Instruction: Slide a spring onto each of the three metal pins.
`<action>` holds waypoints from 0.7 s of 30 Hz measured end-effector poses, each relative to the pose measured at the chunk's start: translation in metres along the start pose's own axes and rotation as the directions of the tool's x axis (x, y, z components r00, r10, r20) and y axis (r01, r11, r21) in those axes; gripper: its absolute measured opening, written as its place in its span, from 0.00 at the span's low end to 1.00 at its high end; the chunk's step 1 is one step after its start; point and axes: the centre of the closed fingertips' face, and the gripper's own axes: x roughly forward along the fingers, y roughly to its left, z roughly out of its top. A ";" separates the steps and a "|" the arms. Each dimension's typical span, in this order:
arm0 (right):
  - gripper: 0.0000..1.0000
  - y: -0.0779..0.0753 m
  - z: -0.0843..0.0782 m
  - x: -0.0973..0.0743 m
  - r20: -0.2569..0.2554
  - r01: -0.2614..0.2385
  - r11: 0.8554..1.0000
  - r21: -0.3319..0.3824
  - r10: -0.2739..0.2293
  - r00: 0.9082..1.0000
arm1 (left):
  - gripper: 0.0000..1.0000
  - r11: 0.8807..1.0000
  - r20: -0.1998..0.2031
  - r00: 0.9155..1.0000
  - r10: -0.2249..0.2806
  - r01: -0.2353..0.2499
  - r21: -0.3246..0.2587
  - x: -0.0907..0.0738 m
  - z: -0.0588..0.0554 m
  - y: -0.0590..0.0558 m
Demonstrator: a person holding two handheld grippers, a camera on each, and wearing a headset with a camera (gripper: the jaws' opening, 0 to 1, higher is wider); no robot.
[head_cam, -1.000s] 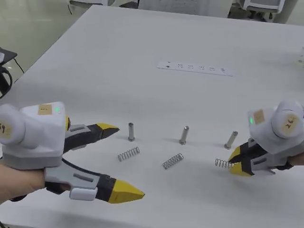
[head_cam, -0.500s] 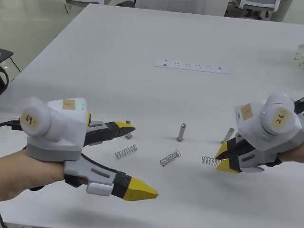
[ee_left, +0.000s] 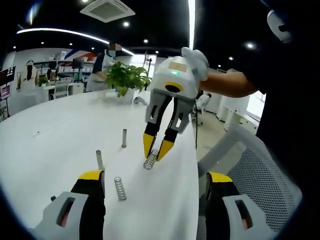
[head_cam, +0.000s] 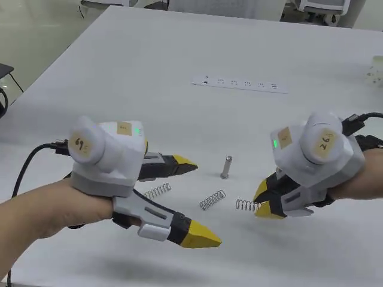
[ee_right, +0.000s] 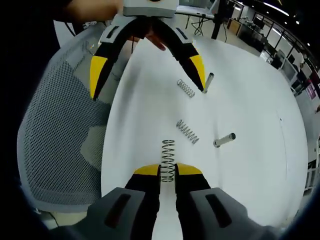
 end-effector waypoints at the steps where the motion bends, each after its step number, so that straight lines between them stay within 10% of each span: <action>1: 0.08 0.000 0.001 -0.001 0.003 -0.001 1.000 0.001 0.001 1.000 | 0.75 1.000 0.001 1.000 -0.008 0.008 -0.006 0.002 0.000 -0.001; 21: 0.08 0.004 0.009 -0.015 0.033 0.000 1.000 0.000 0.000 0.999 | 0.33 0.995 0.100 0.995 -0.017 0.027 -0.099 0.030 0.015 0.009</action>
